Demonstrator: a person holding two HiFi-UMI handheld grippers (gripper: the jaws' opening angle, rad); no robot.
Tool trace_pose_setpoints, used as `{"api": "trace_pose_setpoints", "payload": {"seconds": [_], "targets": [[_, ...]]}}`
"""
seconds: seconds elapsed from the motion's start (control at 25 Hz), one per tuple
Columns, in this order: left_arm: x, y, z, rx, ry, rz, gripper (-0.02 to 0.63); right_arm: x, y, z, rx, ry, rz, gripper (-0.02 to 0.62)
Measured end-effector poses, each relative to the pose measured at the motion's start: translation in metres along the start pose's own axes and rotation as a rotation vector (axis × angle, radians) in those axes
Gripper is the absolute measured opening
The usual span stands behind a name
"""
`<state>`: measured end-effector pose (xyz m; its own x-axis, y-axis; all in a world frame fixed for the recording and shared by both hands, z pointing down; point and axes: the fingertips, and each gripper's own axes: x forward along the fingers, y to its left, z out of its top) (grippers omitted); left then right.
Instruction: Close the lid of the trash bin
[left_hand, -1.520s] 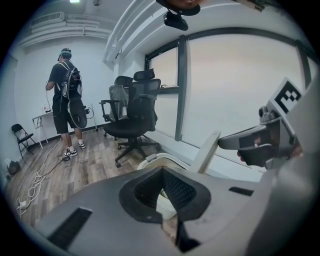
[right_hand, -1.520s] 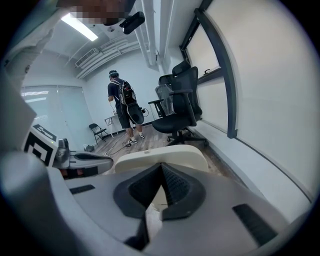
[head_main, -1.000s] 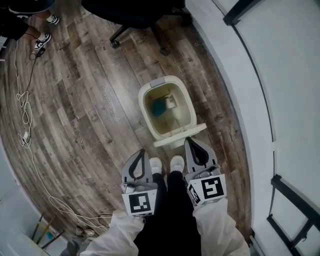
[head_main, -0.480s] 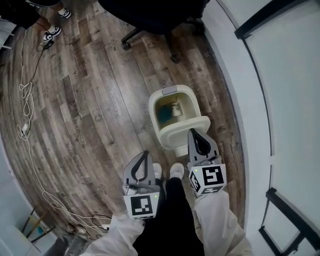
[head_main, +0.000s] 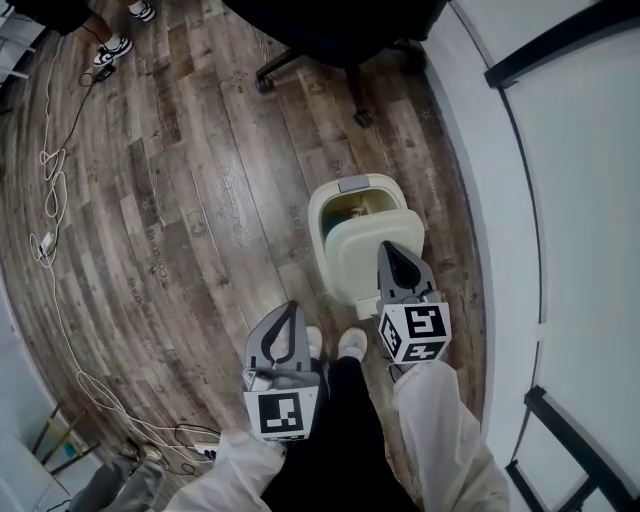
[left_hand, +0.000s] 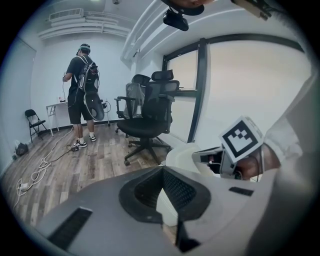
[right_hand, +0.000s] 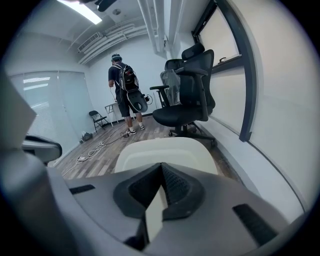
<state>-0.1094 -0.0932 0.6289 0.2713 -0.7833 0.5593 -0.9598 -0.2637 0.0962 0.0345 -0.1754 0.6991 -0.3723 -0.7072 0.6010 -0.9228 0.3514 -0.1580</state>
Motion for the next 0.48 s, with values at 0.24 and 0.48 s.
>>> {"api": "trace_pose_setpoints", "payload": {"seconds": [0.24, 0.48], "targets": [[-0.001, 0.008, -0.003, -0.005, -0.001, 0.010, 0.008, 0.026, -0.006, -0.011, -0.013, 0.037, -0.001, 0.023], [-0.001, 0.020, -0.014, -0.039, 0.035, 0.022, 0.008, 0.047, -0.008, -0.021, -0.033, 0.078, -0.001, 0.023]]}}
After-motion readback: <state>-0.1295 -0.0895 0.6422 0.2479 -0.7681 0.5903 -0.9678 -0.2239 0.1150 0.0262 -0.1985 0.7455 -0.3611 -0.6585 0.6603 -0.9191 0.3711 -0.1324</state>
